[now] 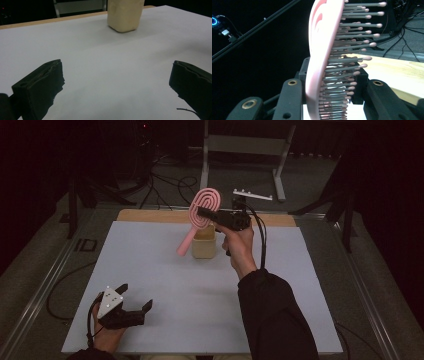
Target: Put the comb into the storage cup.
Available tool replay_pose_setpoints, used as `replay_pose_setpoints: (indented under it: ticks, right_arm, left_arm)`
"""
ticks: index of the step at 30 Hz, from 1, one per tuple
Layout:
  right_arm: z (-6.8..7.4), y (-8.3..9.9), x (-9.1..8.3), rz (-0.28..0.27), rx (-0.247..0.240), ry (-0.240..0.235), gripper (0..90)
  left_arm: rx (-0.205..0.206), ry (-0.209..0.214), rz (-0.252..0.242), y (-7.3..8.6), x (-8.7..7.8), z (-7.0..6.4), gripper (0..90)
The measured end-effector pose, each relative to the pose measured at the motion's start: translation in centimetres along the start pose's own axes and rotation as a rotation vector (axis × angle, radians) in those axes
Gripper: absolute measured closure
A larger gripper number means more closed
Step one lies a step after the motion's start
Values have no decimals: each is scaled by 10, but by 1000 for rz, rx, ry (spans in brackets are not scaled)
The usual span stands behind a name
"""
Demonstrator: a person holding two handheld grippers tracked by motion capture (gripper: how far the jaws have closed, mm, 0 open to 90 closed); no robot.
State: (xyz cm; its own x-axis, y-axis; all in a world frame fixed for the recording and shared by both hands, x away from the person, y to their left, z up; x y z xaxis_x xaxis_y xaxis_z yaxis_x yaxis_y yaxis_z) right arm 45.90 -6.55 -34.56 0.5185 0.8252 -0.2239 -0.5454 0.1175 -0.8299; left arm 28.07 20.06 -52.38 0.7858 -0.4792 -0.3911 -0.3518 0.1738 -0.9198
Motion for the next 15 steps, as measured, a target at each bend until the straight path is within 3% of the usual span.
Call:
replay_pose_setpoints:
  ticks: [15]
  right_arm:
    - [-7, -15, -2, -36, 13, 37, 634]
  left_arm:
    - [5, 1, 3, 0, 0, 0, 2]
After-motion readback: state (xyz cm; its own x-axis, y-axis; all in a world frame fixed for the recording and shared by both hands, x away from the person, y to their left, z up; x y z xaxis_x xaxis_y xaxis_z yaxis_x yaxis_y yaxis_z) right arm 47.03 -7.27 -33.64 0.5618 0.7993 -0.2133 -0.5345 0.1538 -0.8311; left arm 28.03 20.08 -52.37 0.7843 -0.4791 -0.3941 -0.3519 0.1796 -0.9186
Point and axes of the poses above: each handheld gripper's, and its own axes: x roughly forward along the jaws, y roughly out of its underside, z roughly to its left, the point moved 6 cm from there along x, roughly forward along the jaws
